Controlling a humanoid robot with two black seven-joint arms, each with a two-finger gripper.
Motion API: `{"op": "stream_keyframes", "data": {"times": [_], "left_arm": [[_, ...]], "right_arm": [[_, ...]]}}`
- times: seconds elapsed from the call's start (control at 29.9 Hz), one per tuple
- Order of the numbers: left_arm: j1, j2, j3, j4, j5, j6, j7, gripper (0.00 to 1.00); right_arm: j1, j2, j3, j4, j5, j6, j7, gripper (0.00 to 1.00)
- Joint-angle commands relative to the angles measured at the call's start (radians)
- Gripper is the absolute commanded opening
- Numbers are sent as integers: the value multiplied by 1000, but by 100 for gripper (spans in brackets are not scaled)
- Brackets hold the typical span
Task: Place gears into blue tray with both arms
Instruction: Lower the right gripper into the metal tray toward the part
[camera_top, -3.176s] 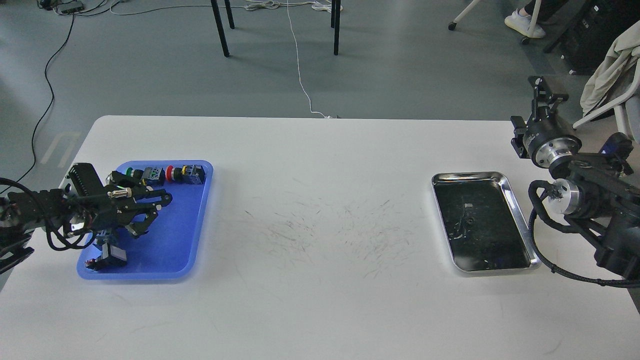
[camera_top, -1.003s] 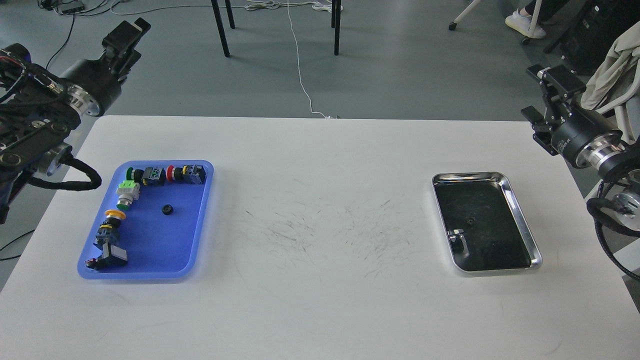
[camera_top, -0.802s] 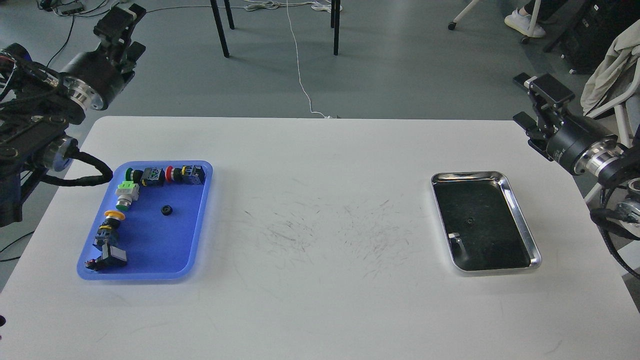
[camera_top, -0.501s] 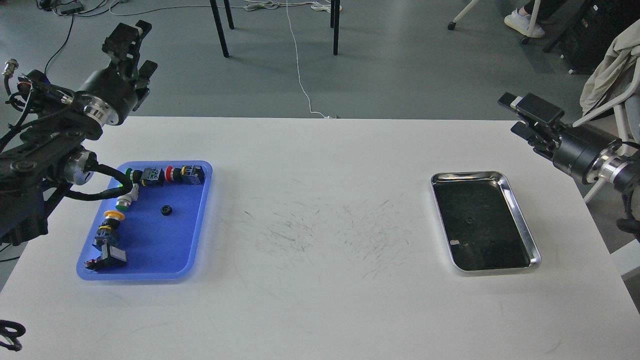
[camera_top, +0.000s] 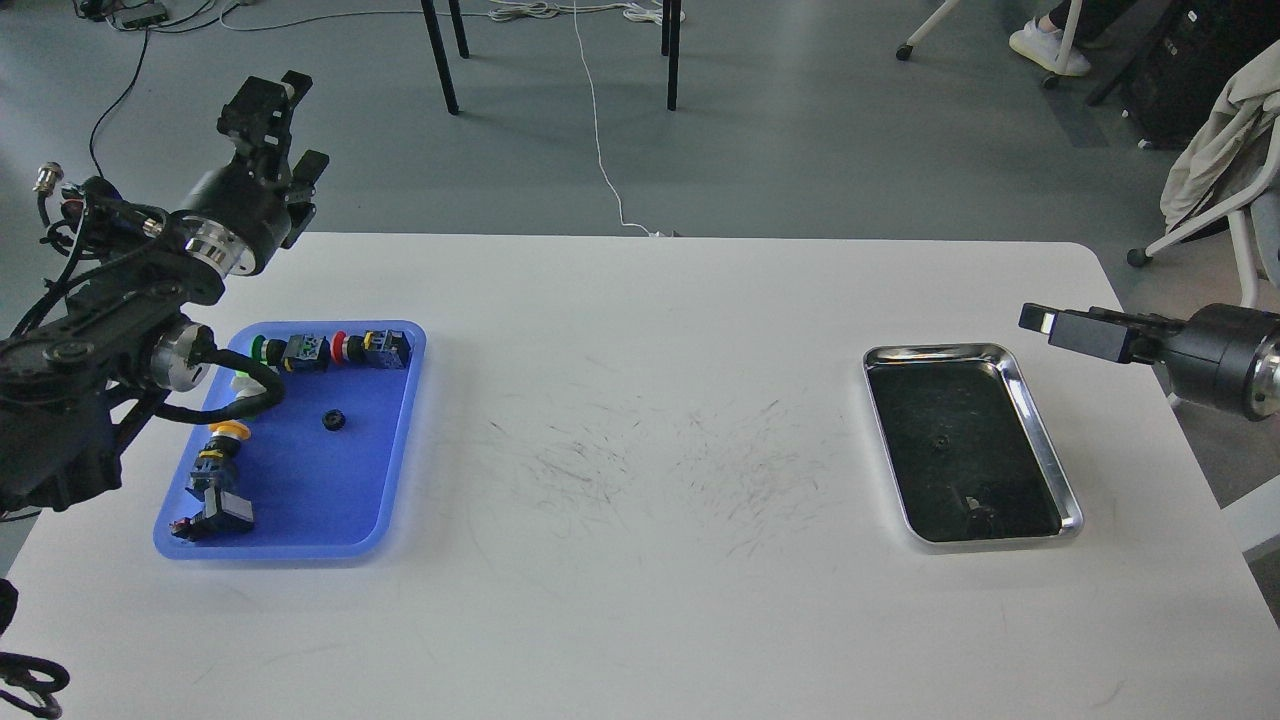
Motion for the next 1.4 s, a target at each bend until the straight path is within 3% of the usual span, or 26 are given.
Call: {"op": "stream_keyframes", "data": {"times": [0.0, 0.17, 0.37, 0.53, 0.64, 0.77, 1.0, 1.37], "left_arm": [[5, -3, 0, -2, -14, -2, 0, 97], [22, 0, -16, -1, -20, 8, 0, 98], [28, -2, -6, 31, -17, 13, 0, 98], [34, -2, -10, 68, -27, -135, 0, 98], [34, -9, -16, 88, -46, -163, 0, 98], [28, -6, -16, 103, -81, -238, 0, 98], [20, -2, -24, 110, -135, -301, 0, 98], [19, 9, -24, 119, -172, -309, 0, 98]], "right_arm": [[3, -2, 1, -3, -32, -9, 4, 98], [6, 1, 1, -4, -60, -35, 62, 98], [-10, -2, -2, -15, -127, -77, 71, 98], [19, 9, -21, -13, -138, 44, 71, 97], [53, 16, -22, -33, -182, 123, 71, 97], [56, 52, -25, -72, -273, 132, 71, 97], [61, 84, -27, -87, -448, 140, 74, 95], [107, 165, -127, -125, -540, 143, 82, 92]]}}
